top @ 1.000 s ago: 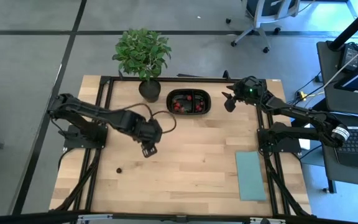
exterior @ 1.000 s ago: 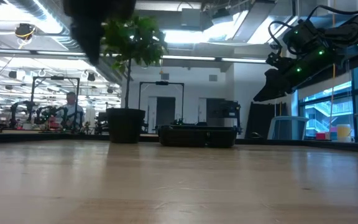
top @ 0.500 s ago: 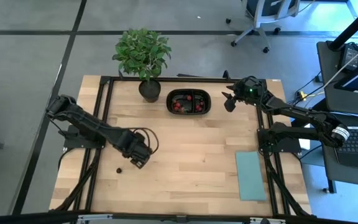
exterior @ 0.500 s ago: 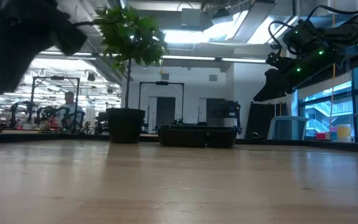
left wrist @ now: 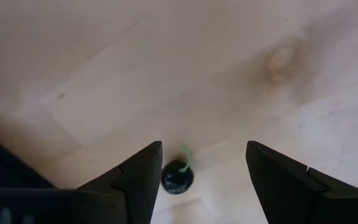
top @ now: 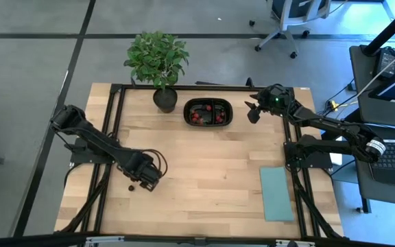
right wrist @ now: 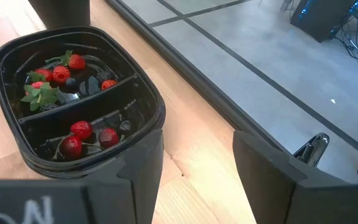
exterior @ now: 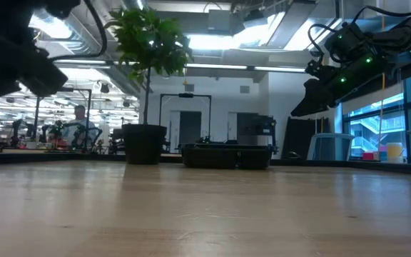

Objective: Pick and placing Produce into tupperware
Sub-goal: Put the black cherry into the black container

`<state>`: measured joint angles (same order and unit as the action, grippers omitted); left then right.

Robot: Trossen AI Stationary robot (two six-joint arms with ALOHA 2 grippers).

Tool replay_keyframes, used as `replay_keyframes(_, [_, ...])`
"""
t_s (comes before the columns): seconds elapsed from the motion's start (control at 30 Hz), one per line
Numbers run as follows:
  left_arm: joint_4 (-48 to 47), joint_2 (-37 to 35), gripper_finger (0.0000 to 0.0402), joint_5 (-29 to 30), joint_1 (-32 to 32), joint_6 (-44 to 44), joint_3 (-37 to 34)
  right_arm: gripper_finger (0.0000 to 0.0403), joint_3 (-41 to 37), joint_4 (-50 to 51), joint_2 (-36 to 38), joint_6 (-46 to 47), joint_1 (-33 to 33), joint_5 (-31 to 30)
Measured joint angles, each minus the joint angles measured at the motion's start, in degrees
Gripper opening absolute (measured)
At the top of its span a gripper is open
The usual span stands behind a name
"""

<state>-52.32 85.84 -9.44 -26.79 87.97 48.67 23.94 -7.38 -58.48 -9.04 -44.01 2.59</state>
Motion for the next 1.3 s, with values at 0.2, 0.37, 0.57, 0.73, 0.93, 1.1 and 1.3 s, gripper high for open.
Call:
replay_keyframes(0.2, [5.61, 0.0, 0.0224, -3.0, 0.0, 1.12, -3.82, 0.0196, -0.01, 0.0, 0.0, 0.0, -0.01, 0.0])
replay_keyframes(0.37, [5.75, 0.0, 0.0221, -3.77, 0.0, 2.04, -5.4, 0.0196, 0.0, 0.0, 0.0, 0.0, 0.0, 0.0])
replay_keyframes(0.57, [5.76, 0.0, 0.0192, -3.75, 0.0, 2.09, -6.0, 0.0196, 0.0, 0.0, 0.0, 0.0, 0.0, 0.0])
replay_keyframes(0.73, [5.76, 0.0, 0.0162, -3.74, 0.02, 2.72, -6.06, 0.0196, 0.0, 0.0, 0.0, 0.0, 0.0, 0.0])
replay_keyframes(0.93, [5.74, 0.0, 0.0139, -3.6, 0.0, 3.49, -6.06, 0.0196, 0.0, 0.0, 0.0, 0.0, 0.0, 0.0])
replay_keyframes(1.1, [5.74, 0.0, 0.0118, -3.56, 0.02, 3.48, -6.06, 0.0196, 0.0, 0.0, 0.0, -0.01, -0.01, 0.0])
replay_keyframes(1.3, [5.73, 0.0, 0.0092, -3.14, 0.02, 3.46, -6.06, 0.0196, 0.0, 0.0, 0.0, 0.0, 0.0, 0.0])
